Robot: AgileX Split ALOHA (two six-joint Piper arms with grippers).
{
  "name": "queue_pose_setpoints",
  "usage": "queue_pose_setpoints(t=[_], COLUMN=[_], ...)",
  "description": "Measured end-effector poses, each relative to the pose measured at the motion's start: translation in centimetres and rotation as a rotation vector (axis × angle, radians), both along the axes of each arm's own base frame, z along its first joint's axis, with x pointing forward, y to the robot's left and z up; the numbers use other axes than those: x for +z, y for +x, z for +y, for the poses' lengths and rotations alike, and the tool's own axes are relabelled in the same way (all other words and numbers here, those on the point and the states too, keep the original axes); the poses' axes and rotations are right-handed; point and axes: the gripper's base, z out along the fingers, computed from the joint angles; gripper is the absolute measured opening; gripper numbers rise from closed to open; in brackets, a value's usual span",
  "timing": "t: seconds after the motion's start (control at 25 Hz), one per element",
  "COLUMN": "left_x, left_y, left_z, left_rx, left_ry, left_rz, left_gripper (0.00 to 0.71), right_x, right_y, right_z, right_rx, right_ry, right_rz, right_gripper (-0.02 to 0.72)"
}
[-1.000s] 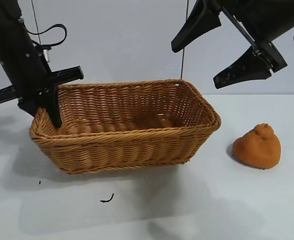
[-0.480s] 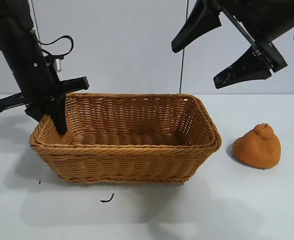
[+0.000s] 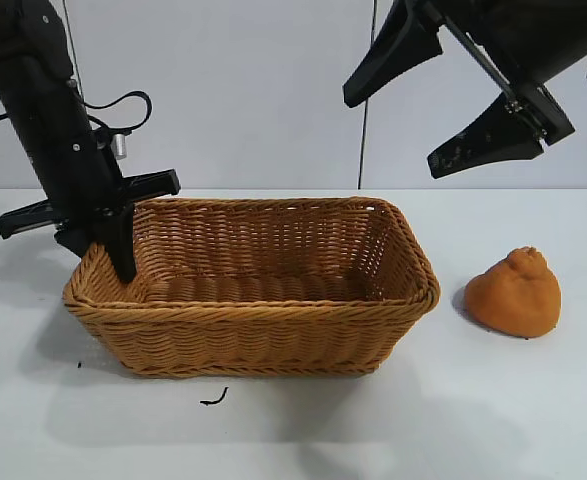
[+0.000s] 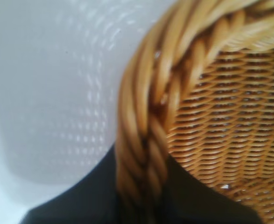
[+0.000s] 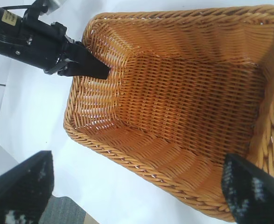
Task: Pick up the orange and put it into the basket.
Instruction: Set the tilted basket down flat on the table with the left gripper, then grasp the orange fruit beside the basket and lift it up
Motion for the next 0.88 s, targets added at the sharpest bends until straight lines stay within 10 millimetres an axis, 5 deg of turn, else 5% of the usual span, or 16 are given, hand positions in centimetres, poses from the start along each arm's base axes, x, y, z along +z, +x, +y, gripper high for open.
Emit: queue_pose_setpoints(t=[0.28, 0.68, 0.88], left_x=[1.5, 13.0, 14.6], left_y=[0.0, 1.6, 1.8], left_z=[0.0, 0.5, 1.5], left_rx=[-0.018, -0.076, -0.081], left_ry=[-0.001, 0.045, 0.111], left_rz=[0.002, -0.281, -0.34], left_gripper=[0.692, 0.692, 0.692], right_x=[0.0, 0.0, 0.0], right_y=[0.0, 0.0, 0.0], right_z=[0.0, 0.0, 0.0], right_rx=[0.0, 0.0, 0.002], right_ry=[0.0, 0.0, -0.004], right_rz=[0.0, 0.0, -0.001], right_gripper=[0.696, 0.696, 0.696])
